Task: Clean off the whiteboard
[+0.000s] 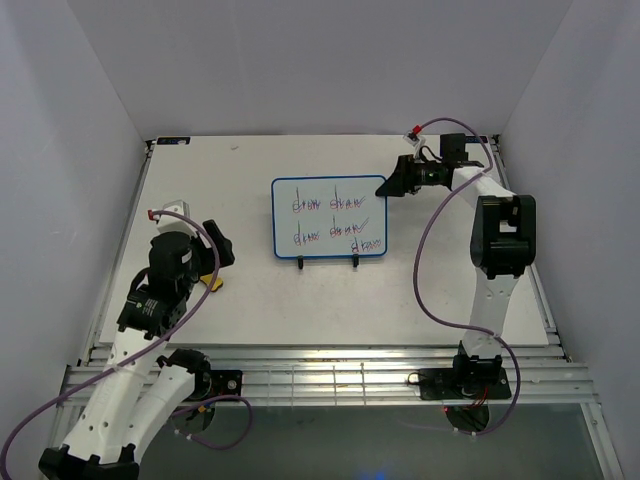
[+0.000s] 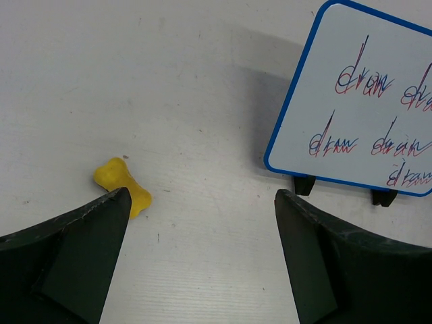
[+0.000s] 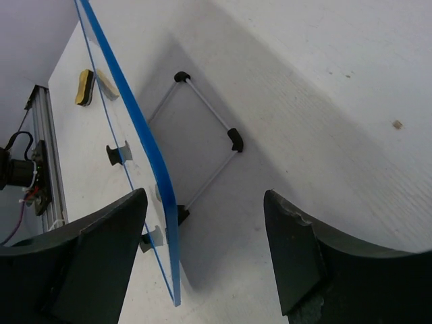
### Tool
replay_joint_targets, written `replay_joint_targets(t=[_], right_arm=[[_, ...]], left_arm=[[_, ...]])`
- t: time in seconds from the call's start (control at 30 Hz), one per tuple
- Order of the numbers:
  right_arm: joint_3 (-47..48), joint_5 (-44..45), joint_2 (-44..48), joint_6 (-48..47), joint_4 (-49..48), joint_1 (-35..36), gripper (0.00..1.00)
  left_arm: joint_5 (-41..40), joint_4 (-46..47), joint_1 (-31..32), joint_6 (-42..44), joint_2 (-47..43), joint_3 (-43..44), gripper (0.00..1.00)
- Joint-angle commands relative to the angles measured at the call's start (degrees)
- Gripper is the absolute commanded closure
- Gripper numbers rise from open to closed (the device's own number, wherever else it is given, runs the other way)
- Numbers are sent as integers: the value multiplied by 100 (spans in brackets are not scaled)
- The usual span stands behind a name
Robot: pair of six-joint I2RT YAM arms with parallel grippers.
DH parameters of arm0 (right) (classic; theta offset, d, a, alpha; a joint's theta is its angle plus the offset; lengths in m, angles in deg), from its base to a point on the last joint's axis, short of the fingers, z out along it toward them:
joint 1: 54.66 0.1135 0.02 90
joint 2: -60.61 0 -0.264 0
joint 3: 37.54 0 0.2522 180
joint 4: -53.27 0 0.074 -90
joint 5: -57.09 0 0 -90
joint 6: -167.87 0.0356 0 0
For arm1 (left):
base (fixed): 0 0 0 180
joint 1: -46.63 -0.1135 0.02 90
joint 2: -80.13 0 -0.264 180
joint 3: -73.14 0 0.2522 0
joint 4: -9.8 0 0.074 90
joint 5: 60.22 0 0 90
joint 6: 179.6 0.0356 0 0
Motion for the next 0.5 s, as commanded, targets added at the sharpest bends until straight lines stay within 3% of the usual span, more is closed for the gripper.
replay_joint_targets(t=[0.0, 0.47], right_arm=[[458, -546, -109, -140, 97, 108, 25], [1091, -1267, -654, -77, 237, 249, 42]], left_arm=[[134, 123, 34, 83, 50, -62, 2], [195, 158, 34, 109, -47, -97, 2]])
